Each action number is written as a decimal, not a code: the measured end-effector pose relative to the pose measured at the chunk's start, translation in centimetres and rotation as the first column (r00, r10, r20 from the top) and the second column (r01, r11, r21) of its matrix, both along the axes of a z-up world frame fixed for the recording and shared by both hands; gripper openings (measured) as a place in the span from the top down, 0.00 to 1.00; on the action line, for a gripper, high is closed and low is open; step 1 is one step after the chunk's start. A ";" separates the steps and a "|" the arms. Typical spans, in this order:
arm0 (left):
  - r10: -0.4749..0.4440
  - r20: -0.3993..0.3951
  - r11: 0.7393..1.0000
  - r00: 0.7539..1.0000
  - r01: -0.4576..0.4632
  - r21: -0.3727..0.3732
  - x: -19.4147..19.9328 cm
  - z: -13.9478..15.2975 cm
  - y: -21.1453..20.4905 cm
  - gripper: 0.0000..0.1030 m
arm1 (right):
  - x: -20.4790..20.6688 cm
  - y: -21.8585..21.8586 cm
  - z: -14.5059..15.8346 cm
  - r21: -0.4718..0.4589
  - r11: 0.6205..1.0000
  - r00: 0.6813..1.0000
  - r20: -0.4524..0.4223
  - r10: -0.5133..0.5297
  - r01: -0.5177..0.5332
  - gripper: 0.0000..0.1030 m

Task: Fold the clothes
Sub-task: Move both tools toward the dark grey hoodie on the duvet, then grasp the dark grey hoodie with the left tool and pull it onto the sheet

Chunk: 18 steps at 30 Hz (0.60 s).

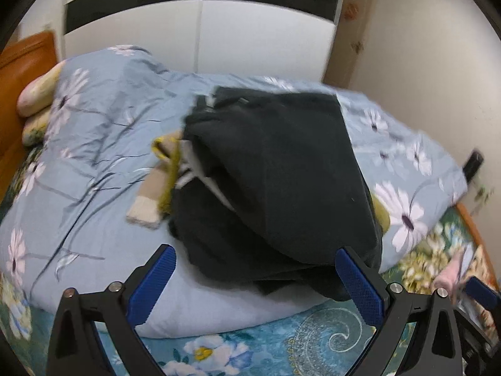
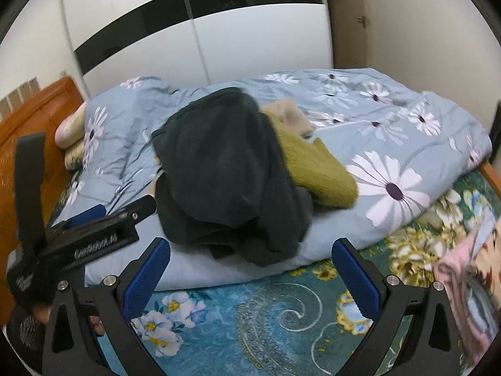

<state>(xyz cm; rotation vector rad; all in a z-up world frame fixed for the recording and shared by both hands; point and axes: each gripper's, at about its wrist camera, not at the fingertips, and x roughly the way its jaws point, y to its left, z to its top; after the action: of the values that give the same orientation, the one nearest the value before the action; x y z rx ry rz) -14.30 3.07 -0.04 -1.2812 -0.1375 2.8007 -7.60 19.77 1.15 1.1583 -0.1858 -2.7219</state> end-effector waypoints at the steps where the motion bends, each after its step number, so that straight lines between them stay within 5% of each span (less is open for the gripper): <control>1: -0.005 0.015 0.999 1.000 0.006 -0.034 -0.8 -0.3 1.0 0.00 | 0.4 0.9 -0.1 -0.005 1.000 1.000 -0.001 -0.015 0.015 0.00; 5: -0.008 0.061 0.995 0.998 0.014 -0.100 -4.5 -1.5 4.2 0.00 | 2.5 4.8 -0.6 -0.011 0.998 0.998 0.004 -0.062 0.062 0.00; 10: 0.073 0.161 0.995 0.984 -0.082 0.049 -7.3 -3.0 3.9 0.05 | 6.4 9.4 -1.4 -0.008 0.993 0.993 0.013 -0.115 0.116 0.00; 14: 0.116 0.178 0.985 0.977 -0.136 0.108 -7.4 -3.3 3.5 0.59 | 9.6 12.2 -2.6 -0.011 0.985 0.985 0.047 -0.169 0.170 0.00; 18: 0.119 0.096 0.983 0.988 -0.131 0.132 -5.1 -1.4 2.9 0.78 | 11.9 13.6 -3.5 -0.014 0.977 0.973 0.084 -0.213 0.215 0.00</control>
<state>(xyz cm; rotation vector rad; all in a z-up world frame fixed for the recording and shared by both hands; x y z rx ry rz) -19.39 5.96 -1.44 -1.4092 -0.4221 2.7782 4.30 33.37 -2.34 1.3161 -0.3723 -2.8470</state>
